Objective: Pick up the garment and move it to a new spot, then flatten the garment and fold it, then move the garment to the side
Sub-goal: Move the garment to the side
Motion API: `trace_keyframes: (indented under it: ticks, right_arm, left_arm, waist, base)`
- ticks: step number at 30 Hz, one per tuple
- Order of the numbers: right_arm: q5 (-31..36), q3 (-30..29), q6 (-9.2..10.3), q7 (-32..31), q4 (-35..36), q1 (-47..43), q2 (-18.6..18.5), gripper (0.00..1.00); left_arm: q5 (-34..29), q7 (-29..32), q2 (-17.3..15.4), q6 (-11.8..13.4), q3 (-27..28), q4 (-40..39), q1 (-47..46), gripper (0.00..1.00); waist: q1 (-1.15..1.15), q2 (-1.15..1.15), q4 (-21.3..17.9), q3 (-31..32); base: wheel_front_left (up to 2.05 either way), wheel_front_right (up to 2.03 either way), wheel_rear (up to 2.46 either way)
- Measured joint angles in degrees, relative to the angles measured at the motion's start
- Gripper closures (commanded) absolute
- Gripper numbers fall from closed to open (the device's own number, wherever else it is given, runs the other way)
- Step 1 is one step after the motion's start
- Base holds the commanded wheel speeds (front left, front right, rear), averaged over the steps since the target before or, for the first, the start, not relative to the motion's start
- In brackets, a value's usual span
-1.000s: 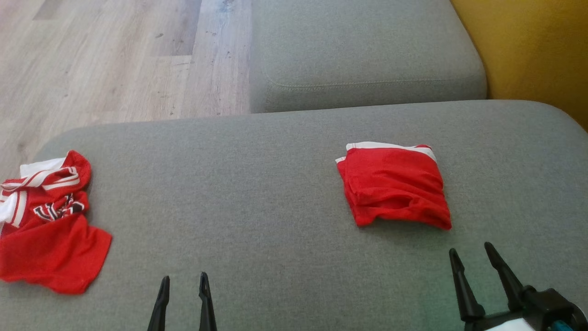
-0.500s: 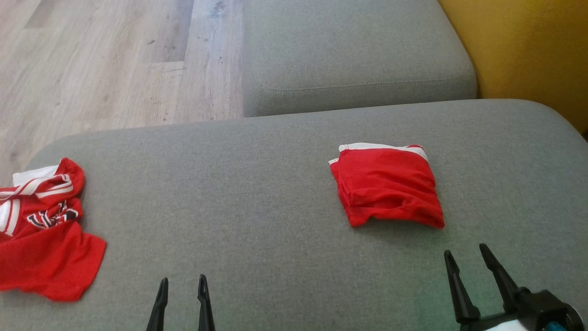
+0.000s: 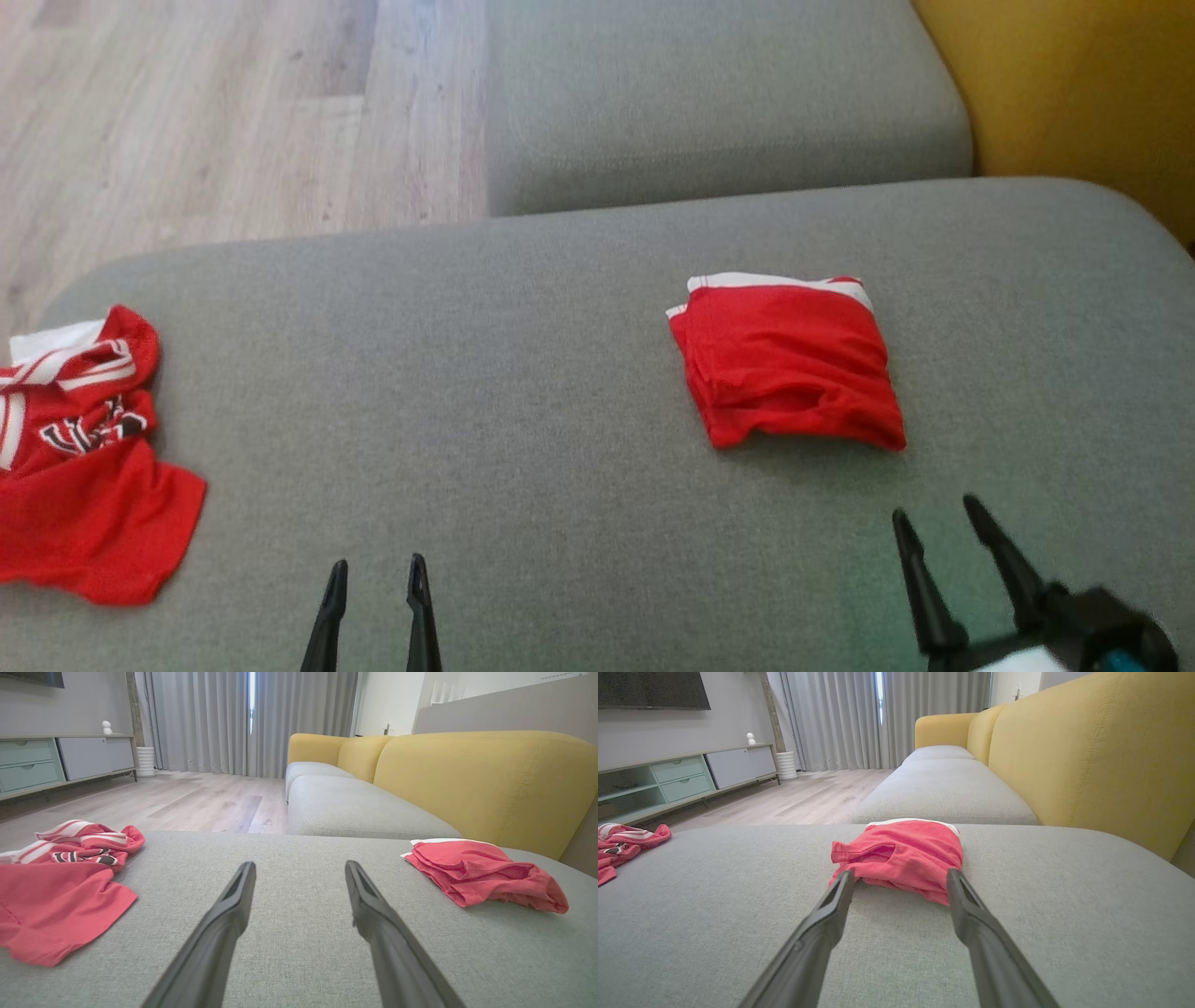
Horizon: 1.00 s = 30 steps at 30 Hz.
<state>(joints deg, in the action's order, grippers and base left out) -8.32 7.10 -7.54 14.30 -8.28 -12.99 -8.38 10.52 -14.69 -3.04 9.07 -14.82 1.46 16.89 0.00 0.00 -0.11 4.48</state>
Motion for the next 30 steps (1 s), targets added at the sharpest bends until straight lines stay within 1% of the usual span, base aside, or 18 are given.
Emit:
trace_keyframes:
  ticks: [2, 5, 10, 14, 15, 19, 24, 26, 27, 30]
  right_arm:
    - [-0.3, 0.1, 0.00, 0.0, -0.1, 1.2, -0.5, 0.00]
    - [-1.5, 0.1, 0.00, 0.0, -0.1, 4.3, -1.5, 0.00]
    - [-2.7, -0.1, 0.00, 0.0, -0.4, 8.3, -2.5, 0.00]
    - [-3.0, -2.3, 0.00, 0.0, -4.0, 11.5, -3.4, 0.00]
    - [-3.4, -3.5, 0.00, -1.1, -6.5, 13.9, -3.5, 0.00]
    - [-3.8, -5.8, 0.00, -5.7, -10.4, 19.7, -4.4, 0.00]
    - [-5.3, -6.5, 0.00, -11.3, -14.5, 26.6, -6.6, 0.00]
    - [-6.0, -7.0, 0.00, -13.7, -16.6, 29.1, -7.7, 0.00]
    - [-6.0, -7.0, 0.00, -13.7, -16.6, 29.1, -7.7, 0.00]
    - [-8.5, -6.6, 0.00, -16.7, -19.7, 31.8, -9.0, 0.00]
  left_arm:
    - [0.0, 0.0, 0.0, 0.0, -0.1, -0.2, -0.1, 0.00]
    - [-0.6, 0.0, 0.0, 1.6, 0.0, -1.0, -0.3, 0.00]
    - [0.3, 0.0, 0.0, 1.5, -1.1, -2.2, -2.0, 0.00]
    - [1.6, 0.0, 0.0, 1.5, -2.4, -3.0, -3.9, 0.00]
    - [1.4, 0.0, 0.0, 1.2, -3.4, -2.8, -5.2, 0.00]
    - [0.5, 0.0, 0.0, 1.4, -5.5, -2.6, -8.4, 0.00]
    - [0.0, 0.0, 0.0, 1.6, -7.1, -2.5, -12.2, 0.00]
    - [0.0, 0.0, 0.1, 2.1, -7.9, -2.3, -13.4, 0.00]
    - [0.0, 0.0, 0.1, 2.1, -7.9, -2.3, -13.4, 0.00]
    - [0.2, 0.0, 0.1, 2.6, -8.8, -1.7, -15.0, 0.00]
  waist:
    - [0.00, 0.00, -0.1, -0.8]
    - [0.00, 0.00, -0.1, -2.0]
    - [0.01, 0.00, 0.3, -4.2]
    - [0.01, 0.00, 1.0, -6.5]
    - [0.01, 0.00, 1.4, -8.0]
    - [0.02, 0.00, 2.5, -11.1]
    - [0.02, 0.00, 4.0, -15.2]
    - [0.02, 0.00, 4.6, -16.9]
    - [0.02, 0.00, 4.6, -16.9]
    - [0.02, 0.00, 5.4, -19.0]
  base:
    - [0.00, 0.00, 0.00]
    - [0.00, 0.00, 0.00]
    - [0.00, 0.00, 0.00]
    - [0.00, 0.00, 0.00]
    - [0.00, 0.00, 0.00]
    - [0.00, 0.00, 0.00]
    - [0.00, 0.00, 0.00]
    - [0.00, 0.00, 0.00]
    - [0.00, 0.00, 0.00]
    - [0.00, 0.00, 0.00]
